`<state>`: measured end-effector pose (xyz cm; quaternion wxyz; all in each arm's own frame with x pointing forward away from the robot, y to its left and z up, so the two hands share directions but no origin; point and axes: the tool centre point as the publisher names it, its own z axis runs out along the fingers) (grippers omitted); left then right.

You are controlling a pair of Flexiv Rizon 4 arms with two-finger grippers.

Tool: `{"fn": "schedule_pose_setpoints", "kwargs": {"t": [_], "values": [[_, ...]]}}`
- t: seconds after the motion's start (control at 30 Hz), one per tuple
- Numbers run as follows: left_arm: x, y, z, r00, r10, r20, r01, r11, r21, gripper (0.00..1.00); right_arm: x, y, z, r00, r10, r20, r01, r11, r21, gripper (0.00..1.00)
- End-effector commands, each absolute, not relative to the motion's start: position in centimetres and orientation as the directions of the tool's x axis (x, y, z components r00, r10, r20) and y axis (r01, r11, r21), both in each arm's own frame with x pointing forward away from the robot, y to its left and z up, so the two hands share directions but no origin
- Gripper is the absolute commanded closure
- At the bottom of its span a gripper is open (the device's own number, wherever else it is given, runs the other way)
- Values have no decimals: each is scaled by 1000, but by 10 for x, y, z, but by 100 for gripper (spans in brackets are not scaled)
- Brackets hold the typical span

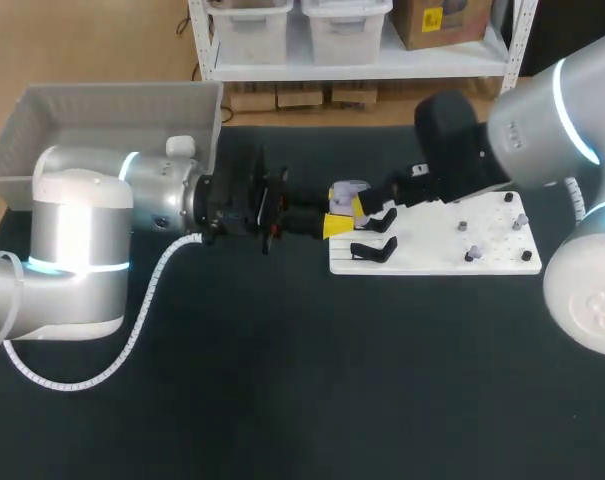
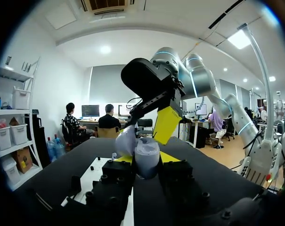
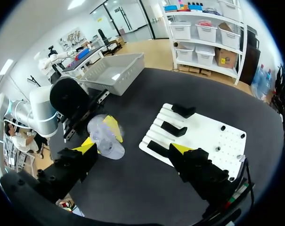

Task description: Pick up each earbud case from the left stands, insert the matching earbuds, close the lid, and place the case in the box.

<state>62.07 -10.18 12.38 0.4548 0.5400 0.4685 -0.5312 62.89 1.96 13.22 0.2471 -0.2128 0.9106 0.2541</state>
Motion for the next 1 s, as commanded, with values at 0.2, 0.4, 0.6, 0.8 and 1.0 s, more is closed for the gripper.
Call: {"fn": "schedule_pose_setpoints", "kwargs": {"t": [0.2, 0.4, 0.6, 0.8, 1.0], "values": [[620, -102, 123, -1, 22, -1000, 989, -146, -4, 100, 631, 14, 153, -752, -257, -607, -516, 802, 300, 0], [619, -103, 129, 62, 13, -998, 986, -153, 59, 100, 630, -3, 179, -702, -350, -621, -536, 833, 137, 0], [617, -104, 133, 107, -8, -994, 982, -154, 107, 100, 631, -27, 190, -706, -433, -560, -543, 839, 37, 0], [616, -106, 132, 111, -14, -994, 983, -145, 112, 100, 630, -50, 189, -722, -478, -501, -542, 840, -21, 0], [616, -106, 132, 111, -14, -994, 983, -145, 112, 100, 631, -78, 173, -751, -528, -396, -550, 833, -67, 0]]}}
